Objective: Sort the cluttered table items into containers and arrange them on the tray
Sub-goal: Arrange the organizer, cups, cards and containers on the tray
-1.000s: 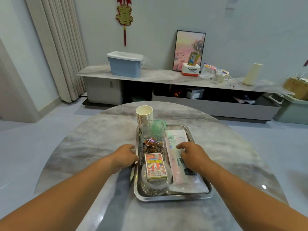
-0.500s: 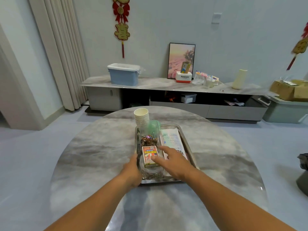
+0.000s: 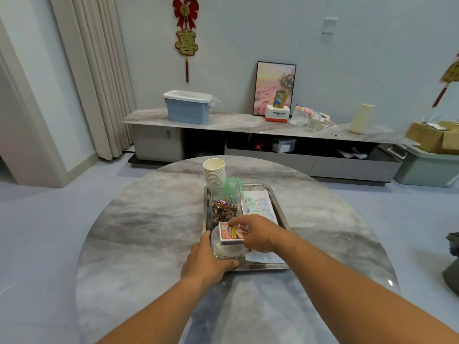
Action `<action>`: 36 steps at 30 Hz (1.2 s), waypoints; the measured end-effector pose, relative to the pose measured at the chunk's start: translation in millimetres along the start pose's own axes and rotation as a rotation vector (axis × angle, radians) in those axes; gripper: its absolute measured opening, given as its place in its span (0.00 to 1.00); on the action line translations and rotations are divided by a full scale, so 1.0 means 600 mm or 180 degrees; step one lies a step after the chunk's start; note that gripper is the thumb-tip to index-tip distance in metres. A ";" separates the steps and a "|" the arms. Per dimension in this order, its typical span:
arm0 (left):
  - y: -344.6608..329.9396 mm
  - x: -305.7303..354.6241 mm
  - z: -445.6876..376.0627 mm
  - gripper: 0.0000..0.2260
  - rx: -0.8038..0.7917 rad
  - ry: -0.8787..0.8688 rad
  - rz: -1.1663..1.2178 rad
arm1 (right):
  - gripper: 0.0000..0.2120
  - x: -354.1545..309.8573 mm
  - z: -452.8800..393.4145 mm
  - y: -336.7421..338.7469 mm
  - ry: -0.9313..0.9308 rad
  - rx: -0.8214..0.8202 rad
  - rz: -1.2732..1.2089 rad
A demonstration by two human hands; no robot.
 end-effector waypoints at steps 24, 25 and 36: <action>-0.012 -0.019 -0.018 0.37 -0.0545 -0.0119 0.0669 | 0.48 0.012 0.021 -0.069 -0.0206 0.0985 -0.0525; -0.012 -0.019 -0.021 0.38 -0.0565 -0.0132 0.0676 | 0.47 0.010 0.021 -0.068 -0.0234 0.1079 -0.0393; 0.000 -0.013 -0.031 0.39 -0.0559 -0.0399 0.0474 | 0.29 0.070 0.045 -0.018 -0.0336 0.2022 -0.0524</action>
Point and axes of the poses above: each hand's wrist, its own z-axis away from the middle knuckle, its own y-axis out of the back of the hand, x = y × z, the point moved 7 cm from there along -z, towards the middle knuckle, and after that the axes turned 1 degree about -x, right-handed, at the moved point
